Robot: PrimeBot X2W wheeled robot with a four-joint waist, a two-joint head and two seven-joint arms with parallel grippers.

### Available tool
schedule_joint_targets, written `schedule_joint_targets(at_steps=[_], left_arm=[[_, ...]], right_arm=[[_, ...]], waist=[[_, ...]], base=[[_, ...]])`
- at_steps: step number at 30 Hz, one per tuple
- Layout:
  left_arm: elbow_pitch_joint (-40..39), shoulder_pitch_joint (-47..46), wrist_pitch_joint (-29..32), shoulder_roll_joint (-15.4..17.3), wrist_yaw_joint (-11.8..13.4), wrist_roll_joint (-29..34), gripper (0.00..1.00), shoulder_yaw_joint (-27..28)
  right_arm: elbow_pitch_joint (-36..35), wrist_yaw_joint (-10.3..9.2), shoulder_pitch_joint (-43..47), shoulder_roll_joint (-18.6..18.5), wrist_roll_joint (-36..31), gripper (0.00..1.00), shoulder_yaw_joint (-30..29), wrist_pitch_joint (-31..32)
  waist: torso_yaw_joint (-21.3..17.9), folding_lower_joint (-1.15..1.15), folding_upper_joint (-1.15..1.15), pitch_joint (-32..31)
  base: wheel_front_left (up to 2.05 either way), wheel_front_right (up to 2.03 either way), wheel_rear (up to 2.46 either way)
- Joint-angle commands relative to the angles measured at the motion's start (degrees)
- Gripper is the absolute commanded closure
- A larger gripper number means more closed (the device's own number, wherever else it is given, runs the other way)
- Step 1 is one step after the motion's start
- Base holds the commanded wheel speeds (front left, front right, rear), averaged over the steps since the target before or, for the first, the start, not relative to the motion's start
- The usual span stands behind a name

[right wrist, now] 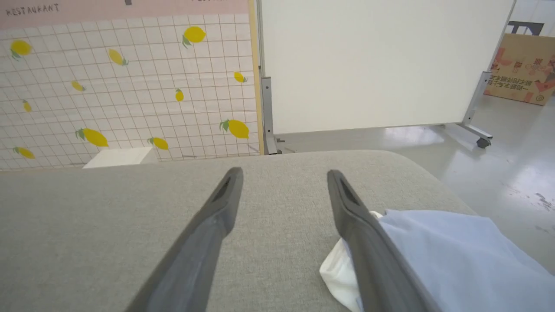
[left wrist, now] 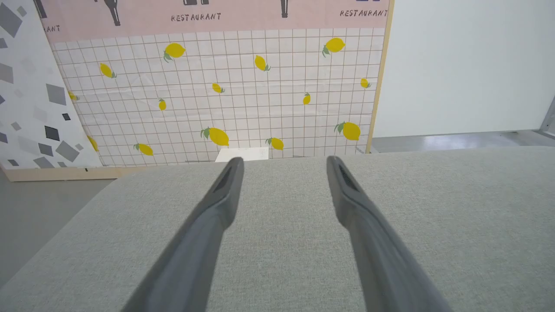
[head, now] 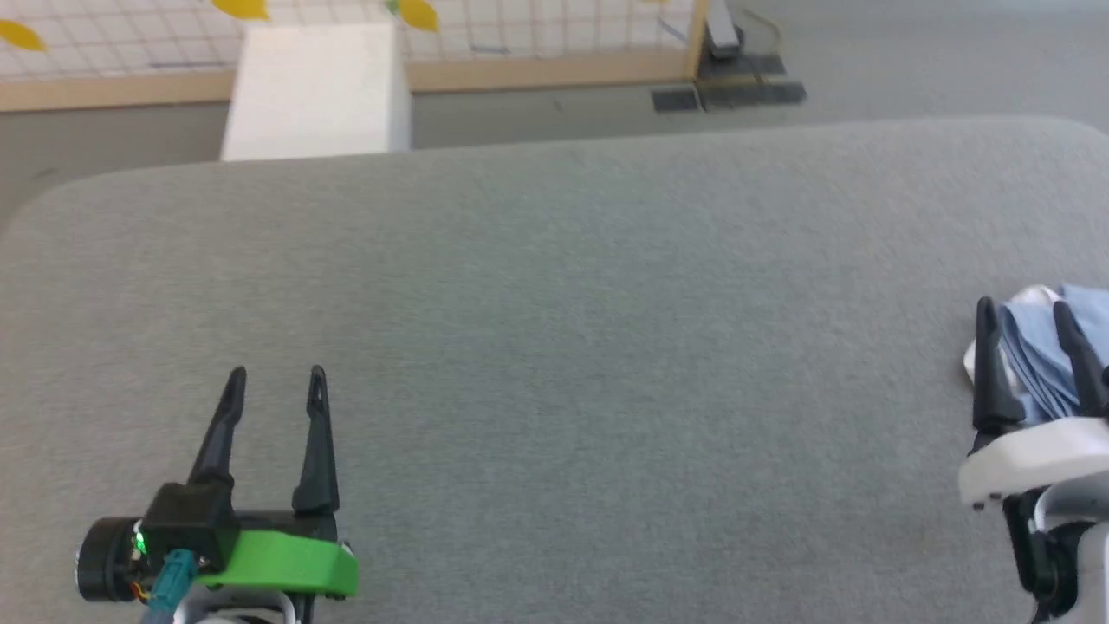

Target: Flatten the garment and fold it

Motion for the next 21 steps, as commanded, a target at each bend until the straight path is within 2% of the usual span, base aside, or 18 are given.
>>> schedule_joint_targets(at_steps=[1, 7, 21], left_arm=[[0.2, 0.9, -0.4, -0.2, 0.1, 0.0, 0.0, -0.3], [1.6, 2.2, -0.5, -0.8, -0.1, -0.2, 0.0, -1.7], [5.1, 5.4, -2.1, -2.5, -1.6, -0.6, 0.0, -3.3]], right_arm=[[-1.9, -0.1, 1.4, 0.6, -0.8, 0.0, 0.5, 0.7], [-5.8, -0.1, 5.0, 1.7, -2.6, 0.0, 2.7, 2.2], [0.5, -0.1, 11.2, 1.7, -0.4, 0.0, 5.5, -1.9]], waist=[[3.3, 0.01, 0.0, -3.4], [4.6, 0.01, 0.0, -6.1], [5.2, 0.01, 0.0, -10.7]], base=[[0.0, 0.0, 0.0], [0.0, 0.0, 0.0], [0.0, 0.0, 0.0]])
